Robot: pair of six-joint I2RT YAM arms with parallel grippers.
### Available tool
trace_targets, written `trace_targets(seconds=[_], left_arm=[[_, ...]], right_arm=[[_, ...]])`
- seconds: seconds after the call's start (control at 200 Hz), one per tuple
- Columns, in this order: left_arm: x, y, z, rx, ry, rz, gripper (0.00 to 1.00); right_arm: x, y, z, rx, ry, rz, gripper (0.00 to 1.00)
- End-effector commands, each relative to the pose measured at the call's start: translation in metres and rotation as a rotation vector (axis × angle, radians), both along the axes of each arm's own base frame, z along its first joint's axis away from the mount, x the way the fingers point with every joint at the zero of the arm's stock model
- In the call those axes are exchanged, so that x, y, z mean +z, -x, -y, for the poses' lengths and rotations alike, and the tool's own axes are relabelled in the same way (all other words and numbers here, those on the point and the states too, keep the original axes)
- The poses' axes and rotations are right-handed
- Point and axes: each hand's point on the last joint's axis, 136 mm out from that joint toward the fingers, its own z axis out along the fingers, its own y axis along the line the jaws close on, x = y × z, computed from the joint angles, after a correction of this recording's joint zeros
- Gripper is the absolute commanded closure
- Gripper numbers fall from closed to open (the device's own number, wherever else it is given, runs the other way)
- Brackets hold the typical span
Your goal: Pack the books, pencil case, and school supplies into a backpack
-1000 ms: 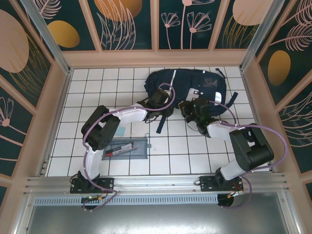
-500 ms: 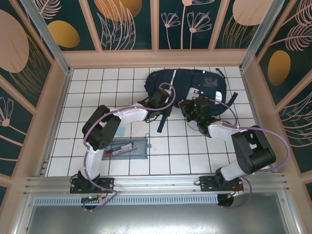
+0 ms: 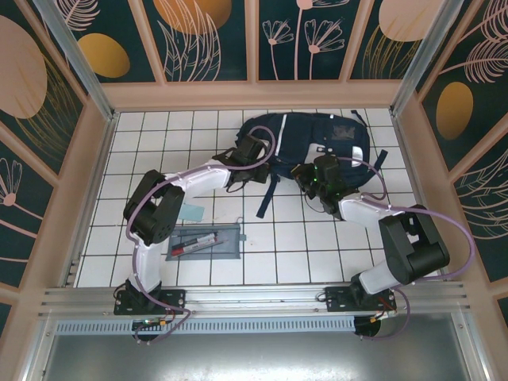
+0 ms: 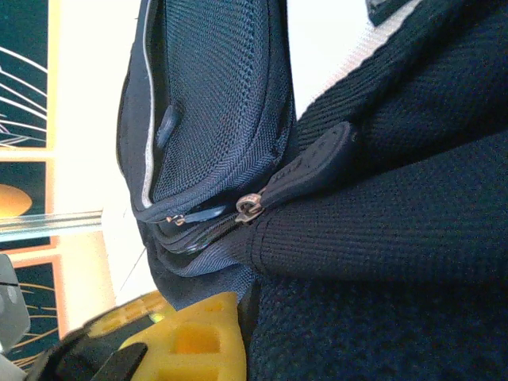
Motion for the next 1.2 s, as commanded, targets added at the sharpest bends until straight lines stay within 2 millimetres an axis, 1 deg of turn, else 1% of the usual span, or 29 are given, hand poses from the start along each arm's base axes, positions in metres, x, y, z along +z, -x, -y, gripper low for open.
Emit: trace_targets(seconds=[0.0, 0.08, 0.135, 0.21, 0.27, 0.315, 0.37, 0.42, 0.475, 0.525, 0.636, 0.766, 0.916, 1.051, 1.196], left_arm=[[0.001, -0.007, -0.011, 0.009, -0.009, 0.005, 1.00], [0.011, 0.000, 0.006, -0.058, 0.089, 0.002, 1.00], [0.019, 0.010, 0.018, -0.111, 0.173, 0.001, 1.00], [0.029, 0.019, 0.025, -0.144, 0.231, 0.043, 0.82], [0.035, 0.023, 0.024, -0.153, 0.249, 0.088, 0.64], [0.041, 0.025, 0.023, -0.156, 0.267, 0.123, 0.55], [0.044, 0.028, 0.022, -0.161, 0.283, 0.152, 0.49], [0.047, 0.029, 0.021, -0.163, 0.286, 0.175, 0.46], [0.048, 0.028, 0.022, -0.165, 0.282, 0.199, 0.43], [0.049, 0.026, 0.024, -0.165, 0.274, 0.214, 0.36], [0.047, 0.015, 0.026, -0.141, 0.256, 0.234, 0.35], [0.058, -0.001, 0.025, -0.100, 0.233, 0.289, 0.35], [0.062, -0.016, 0.028, -0.070, 0.210, 0.310, 0.36], [0.055, -0.028, 0.034, -0.067, 0.182, 0.298, 0.38], [0.046, -0.028, 0.038, -0.073, 0.186, 0.274, 0.39]], right_arm=[[0.044, -0.014, 0.006, -0.014, 0.029, 0.137, 1.00], [0.047, -0.014, 0.003, -0.004, 0.004, 0.140, 1.00], [0.050, -0.014, -0.002, 0.004, -0.040, 0.139, 1.00], [0.059, -0.016, -0.010, 0.011, -0.120, 0.142, 1.00], [0.071, -0.020, -0.016, 0.016, -0.180, 0.155, 1.00], [0.080, -0.024, -0.019, 0.017, -0.199, 0.163, 1.00], [0.089, -0.029, -0.022, 0.021, -0.204, 0.170, 1.00], [0.099, -0.034, -0.024, 0.022, -0.206, 0.177, 1.00], [0.104, -0.038, -0.028, 0.030, -0.210, 0.174, 1.00], [0.107, -0.041, -0.031, 0.036, -0.219, 0.169, 1.00], [0.109, -0.044, -0.035, 0.031, -0.262, 0.150, 1.00], [0.107, -0.043, -0.038, 0.025, -0.292, 0.129, 1.00], [0.106, -0.043, -0.040, 0.019, -0.291, 0.125, 1.00], [0.108, -0.042, -0.041, 0.017, -0.307, 0.130, 1.00], [0.114, -0.044, -0.042, 0.026, -0.311, 0.136, 1.00]])
